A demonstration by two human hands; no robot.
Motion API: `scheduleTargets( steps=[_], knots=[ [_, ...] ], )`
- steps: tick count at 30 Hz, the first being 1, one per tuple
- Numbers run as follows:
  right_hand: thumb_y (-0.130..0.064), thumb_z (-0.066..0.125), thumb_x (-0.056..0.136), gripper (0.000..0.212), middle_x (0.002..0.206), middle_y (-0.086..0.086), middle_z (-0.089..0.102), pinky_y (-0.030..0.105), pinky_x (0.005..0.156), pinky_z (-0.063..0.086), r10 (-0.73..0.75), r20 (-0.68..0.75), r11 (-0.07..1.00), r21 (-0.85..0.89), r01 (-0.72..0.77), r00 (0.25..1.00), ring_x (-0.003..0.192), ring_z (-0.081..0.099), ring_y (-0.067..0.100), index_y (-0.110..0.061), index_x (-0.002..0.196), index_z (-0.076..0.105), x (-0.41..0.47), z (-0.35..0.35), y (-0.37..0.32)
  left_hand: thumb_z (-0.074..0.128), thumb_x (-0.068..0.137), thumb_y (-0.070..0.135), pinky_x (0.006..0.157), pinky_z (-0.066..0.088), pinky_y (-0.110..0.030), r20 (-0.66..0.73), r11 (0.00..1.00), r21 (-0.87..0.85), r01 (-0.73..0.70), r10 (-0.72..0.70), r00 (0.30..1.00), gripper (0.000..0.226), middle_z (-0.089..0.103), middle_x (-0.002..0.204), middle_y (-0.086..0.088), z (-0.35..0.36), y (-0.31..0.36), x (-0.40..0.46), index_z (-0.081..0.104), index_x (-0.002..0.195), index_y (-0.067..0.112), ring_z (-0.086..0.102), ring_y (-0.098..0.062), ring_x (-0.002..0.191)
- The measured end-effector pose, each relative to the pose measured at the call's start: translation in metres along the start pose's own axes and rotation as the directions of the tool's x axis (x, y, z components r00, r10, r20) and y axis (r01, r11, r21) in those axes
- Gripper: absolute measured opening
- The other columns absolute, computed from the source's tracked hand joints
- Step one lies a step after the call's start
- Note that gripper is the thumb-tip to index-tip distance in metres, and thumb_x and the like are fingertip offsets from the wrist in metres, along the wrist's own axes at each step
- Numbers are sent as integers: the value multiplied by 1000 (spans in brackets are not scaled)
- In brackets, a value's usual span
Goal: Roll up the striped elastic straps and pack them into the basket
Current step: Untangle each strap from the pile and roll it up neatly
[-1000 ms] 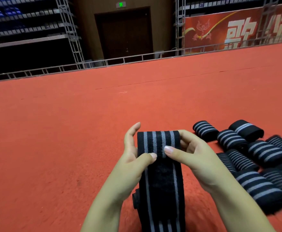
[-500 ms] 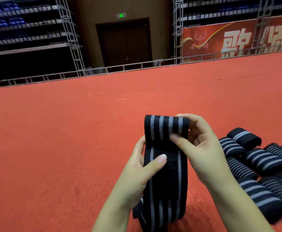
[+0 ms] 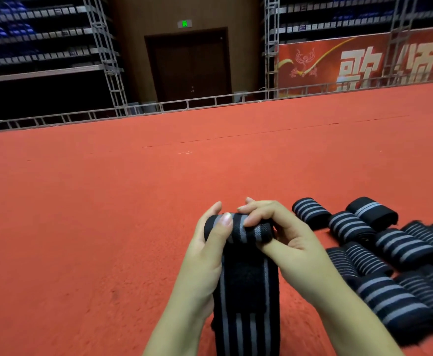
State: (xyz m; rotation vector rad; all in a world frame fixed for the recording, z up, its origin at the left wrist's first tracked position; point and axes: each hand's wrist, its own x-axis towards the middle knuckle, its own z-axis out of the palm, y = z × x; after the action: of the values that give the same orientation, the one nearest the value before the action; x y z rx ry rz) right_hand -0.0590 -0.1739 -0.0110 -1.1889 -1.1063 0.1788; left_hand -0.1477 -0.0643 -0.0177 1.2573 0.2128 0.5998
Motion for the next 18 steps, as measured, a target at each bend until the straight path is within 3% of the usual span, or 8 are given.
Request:
scheduleTargets(
  steps=[2, 5, 7, 8, 10, 14, 16, 18],
  knots=[
    [3, 46, 68, 42, 117, -11, 63, 21, 103, 40, 59, 8, 997, 41, -59, 998, 126, 49, 1, -29, 83, 68, -1, -2, 1, 64, 73, 40, 71, 55, -21, -5, 999, 41, -36, 36, 999, 57, 75, 104, 5, -3, -1, 0, 53, 128, 34, 71, -13, 98],
    [-4, 46, 64, 47, 121, -7, 65, 29, 96, 48, 208, 30, 934, 290, -207, 978, 118, 57, 10, -24, 99, 69, -4, -5, -1, 66, 73, 38, 75, 55, -22, 0, 991, 100, -93, 94, 996, 59, 73, 106, 6, -6, 2, -1, 49, 129, 41, 70, -13, 101],
    [-27, 59, 73, 43, 117, 5, 66, 30, 83, 54, 288, 29, 881, 383, -277, 957, 105, 64, 18, -23, 116, 61, -5, -5, -3, 66, 73, 36, 75, 54, -21, 1, 979, 157, -127, 129, 992, 61, 73, 106, 7, -8, 4, -2, 47, 131, 43, 70, -12, 99],
    [-45, 68, 70, 53, 117, 9, 65, 32, 80, 55, 333, 23, 879, 355, -319, 943, 103, 65, 20, -28, 119, 59, -5, -4, -2, 66, 74, 33, 74, 53, -20, 7, 971, 194, -142, 143, 990, 62, 73, 103, 9, -8, 5, -3, 46, 132, 44, 70, -10, 97],
    [-64, 73, 61, 71, 116, 10, 67, 39, 89, 54, 392, 38, 889, 242, -389, 919, 106, 66, 23, -31, 121, 57, -6, -2, -1, 67, 81, 28, 75, 53, -18, 43, 950, 268, -164, 158, 987, 61, 73, 100, 14, -7, 7, -6, 42, 133, 47, 70, -7, 94],
    [-38, 66, 78, 42, 101, 0, 72, 23, 79, 52, 372, 40, 903, 218, -371, 928, 98, 67, 13, -15, 112, 59, -6, 1, -6, 55, 96, 14, 73, 50, -14, 132, 923, 351, -158, 118, 984, 56, 72, 87, 19, -7, 12, -10, 32, 133, 49, 68, 1, 86],
    [-34, 63, 79, 40, 99, 0, 71, 22, 77, 52, 347, 32, 906, 245, -344, 937, 95, 67, 12, -12, 112, 56, -6, 3, -5, 58, 96, 20, 72, 49, -13, 128, 916, 377, -138, 96, 987, 57, 67, 80, 17, -9, 17, -8, 28, 135, 49, 64, 1, 82],
    [-32, 62, 80, 39, 100, 2, 71, 24, 79, 53, 318, -1, 910, 280, -305, 948, 94, 66, 13, -13, 113, 54, -6, 7, -5, 56, 83, 35, 73, 49, -13, 102, 913, 389, -128, 95, 990, 62, 66, 80, 20, -8, 19, -3, 25, 134, 53, 64, 3, 83]
  ],
)
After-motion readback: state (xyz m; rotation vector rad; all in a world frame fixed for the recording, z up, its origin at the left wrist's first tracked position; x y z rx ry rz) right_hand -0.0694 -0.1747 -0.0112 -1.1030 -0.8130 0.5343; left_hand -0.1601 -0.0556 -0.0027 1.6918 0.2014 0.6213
